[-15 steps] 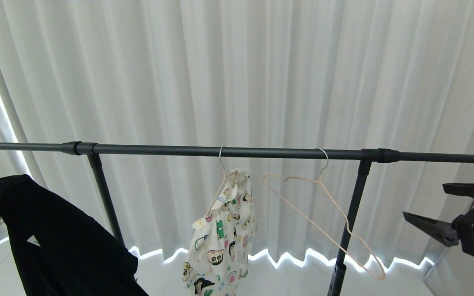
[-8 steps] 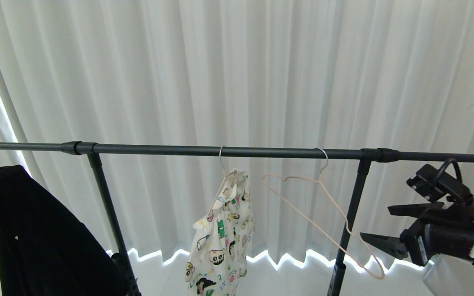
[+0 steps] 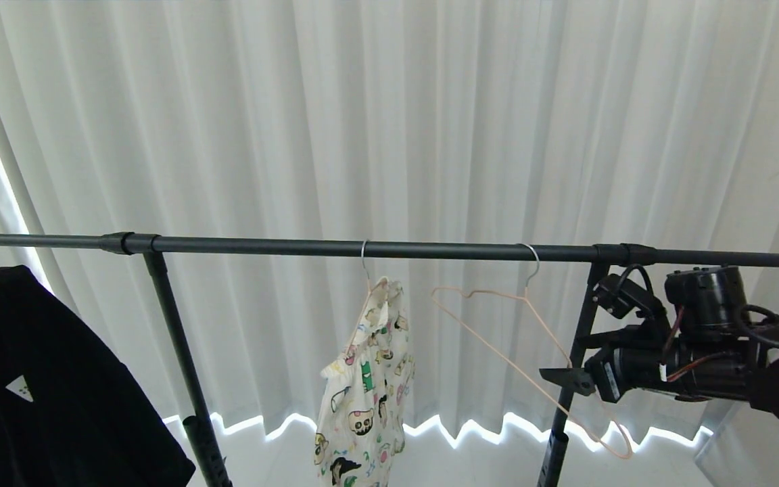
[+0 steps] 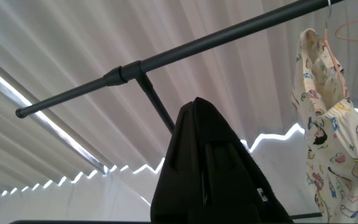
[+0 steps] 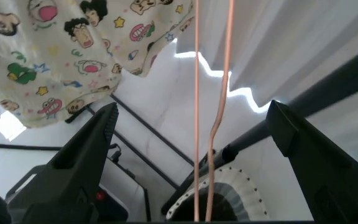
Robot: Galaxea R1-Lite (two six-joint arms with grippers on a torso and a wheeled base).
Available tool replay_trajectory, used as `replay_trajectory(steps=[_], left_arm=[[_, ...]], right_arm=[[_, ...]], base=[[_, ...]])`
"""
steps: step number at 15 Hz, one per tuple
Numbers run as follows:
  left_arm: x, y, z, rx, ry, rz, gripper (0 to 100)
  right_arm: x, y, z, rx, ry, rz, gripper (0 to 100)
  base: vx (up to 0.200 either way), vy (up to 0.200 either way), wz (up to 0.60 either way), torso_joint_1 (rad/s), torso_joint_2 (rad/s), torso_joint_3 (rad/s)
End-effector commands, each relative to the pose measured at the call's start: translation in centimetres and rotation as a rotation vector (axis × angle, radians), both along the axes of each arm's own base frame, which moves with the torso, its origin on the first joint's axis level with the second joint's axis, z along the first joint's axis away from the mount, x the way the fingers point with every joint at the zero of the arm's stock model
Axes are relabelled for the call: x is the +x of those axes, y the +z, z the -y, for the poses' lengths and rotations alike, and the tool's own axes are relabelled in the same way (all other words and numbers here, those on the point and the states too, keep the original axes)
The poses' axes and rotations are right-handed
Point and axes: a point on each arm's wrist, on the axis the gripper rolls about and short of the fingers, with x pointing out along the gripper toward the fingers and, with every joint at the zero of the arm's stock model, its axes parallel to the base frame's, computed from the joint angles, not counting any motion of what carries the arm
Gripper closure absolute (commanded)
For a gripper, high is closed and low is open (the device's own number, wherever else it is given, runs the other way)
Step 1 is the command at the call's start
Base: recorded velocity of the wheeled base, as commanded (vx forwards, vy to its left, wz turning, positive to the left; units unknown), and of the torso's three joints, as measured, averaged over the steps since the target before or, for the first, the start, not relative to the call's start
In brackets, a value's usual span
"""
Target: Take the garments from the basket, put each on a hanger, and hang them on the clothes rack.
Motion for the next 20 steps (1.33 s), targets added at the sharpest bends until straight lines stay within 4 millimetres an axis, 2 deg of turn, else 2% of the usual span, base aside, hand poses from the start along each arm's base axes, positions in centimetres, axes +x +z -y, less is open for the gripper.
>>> replay_trajectory(steps=[1, 5, 12, 13, 20], left_arm=[[-0.1, 0.0, 0.0, 0.000, 0.001, 0.001, 100], [0.0, -0.2, 0.0, 0.002, 0.001, -0.006, 100], [-0.1, -0.3, 0.0, 0.007, 0.000, -0.009, 100], [-0.1, -0.3, -0.1, 0.006, 0.000, -0.006, 100], [-0.4, -0.3, -0.2, 0.004, 0.003, 0.003, 100]], right_arm=[[2.5, -2.1, -0.4, -0.010, -0.010, -0.049, 0], [3.2, -3.6, -0.6, -0.023, -0.010, -0.092, 0], [3.2, -4.3, -0.8, -0.032, -0.007, -0.115, 0], [3.2, -4.2, -0.7, -0.031, -0.006, -0.112, 100], [3.0, -3.6, -0.7, -0.024, -0.007, -0.092, 100]], base=[[0.000, 0.000, 0.00, 0.000, 0.00, 0.000], [0.000, 0.000, 0.00, 0.000, 0.00, 0.000], [0.000, 0.000, 0.00, 0.000, 0.00, 0.000], [0.000, 0.000, 0.00, 0.000, 0.00, 0.000], [0.000, 0.000, 0.00, 0.000, 0.00, 0.000]])
